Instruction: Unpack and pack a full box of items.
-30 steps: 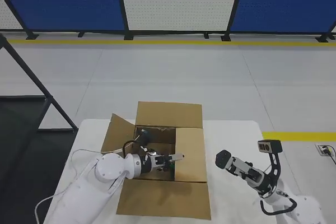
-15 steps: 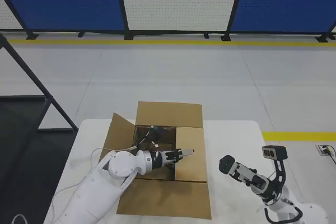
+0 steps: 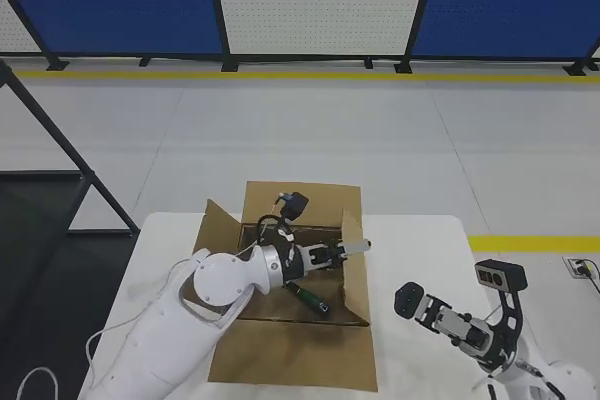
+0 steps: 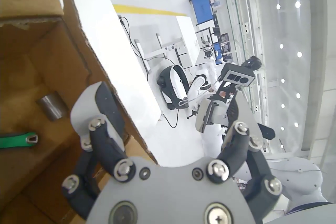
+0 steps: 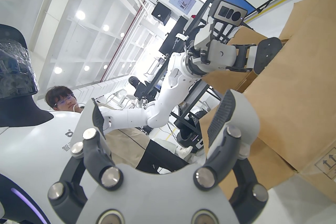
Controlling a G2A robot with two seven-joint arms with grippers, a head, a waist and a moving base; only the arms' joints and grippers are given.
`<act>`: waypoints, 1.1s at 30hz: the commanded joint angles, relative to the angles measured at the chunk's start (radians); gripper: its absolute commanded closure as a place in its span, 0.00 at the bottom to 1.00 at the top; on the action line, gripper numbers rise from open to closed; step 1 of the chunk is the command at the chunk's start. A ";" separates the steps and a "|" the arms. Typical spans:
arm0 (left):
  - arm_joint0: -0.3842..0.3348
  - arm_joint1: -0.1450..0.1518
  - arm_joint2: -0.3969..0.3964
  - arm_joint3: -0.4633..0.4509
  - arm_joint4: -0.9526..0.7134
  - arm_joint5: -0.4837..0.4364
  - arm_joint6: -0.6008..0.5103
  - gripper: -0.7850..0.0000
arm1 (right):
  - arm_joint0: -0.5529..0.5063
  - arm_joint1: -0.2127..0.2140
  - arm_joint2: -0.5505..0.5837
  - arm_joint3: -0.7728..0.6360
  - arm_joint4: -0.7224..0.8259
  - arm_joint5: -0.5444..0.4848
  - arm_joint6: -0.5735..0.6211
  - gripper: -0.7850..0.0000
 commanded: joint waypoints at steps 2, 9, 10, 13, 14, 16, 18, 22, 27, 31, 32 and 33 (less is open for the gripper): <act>-0.054 -0.034 0.057 0.063 -0.047 -0.014 0.013 0.00 | -0.032 0.008 0.038 -0.023 -0.003 0.002 -0.001 0.00; -0.164 -0.131 0.198 0.251 -0.114 -0.071 0.049 0.00 | -0.047 0.009 0.058 -0.032 -0.020 0.005 -0.028 0.00; -0.175 -0.146 0.216 0.276 -0.125 -0.080 0.050 0.00 | -0.047 0.009 0.058 -0.032 -0.020 0.005 -0.028 0.00; -0.204 -0.187 0.259 0.345 -0.145 -0.107 0.055 0.00 | -0.057 0.010 0.049 -0.055 -0.042 0.016 -0.045 0.00; -0.211 -0.200 0.270 0.366 -0.157 -0.115 0.052 0.00 | -0.061 0.012 0.046 -0.066 -0.056 0.019 -0.048 0.00; -0.225 -0.223 0.286 0.403 -0.168 -0.132 0.050 0.00 | -0.065 0.015 0.040 -0.081 -0.078 0.029 -0.046 0.00; -0.235 -0.240 0.293 0.432 -0.178 -0.152 0.048 0.00 | -0.061 0.018 0.036 -0.079 -0.115 0.054 -0.050 0.00; -0.250 -0.254 0.267 0.471 -0.190 -0.199 0.046 0.00 | -0.036 0.025 0.020 -0.053 -0.199 0.125 -0.078 0.00; -0.248 -0.234 0.191 0.472 -0.176 -0.229 0.032 0.00 | -0.015 0.032 0.007 -0.026 -0.291 0.199 -0.121 0.00; -0.223 -0.200 0.105 0.415 -0.150 -0.233 0.021 0.00 | -0.009 0.038 0.000 -0.019 -0.334 0.237 -0.144 0.00; -0.217 -0.193 0.089 0.399 -0.139 -0.232 0.019 0.00 | -0.009 0.039 0.001 -0.018 -0.339 0.241 -0.147 0.00; -0.200 -0.177 0.052 0.356 -0.117 -0.230 0.018 0.00 | -0.010 0.041 0.002 -0.017 -0.349 0.249 -0.156 0.00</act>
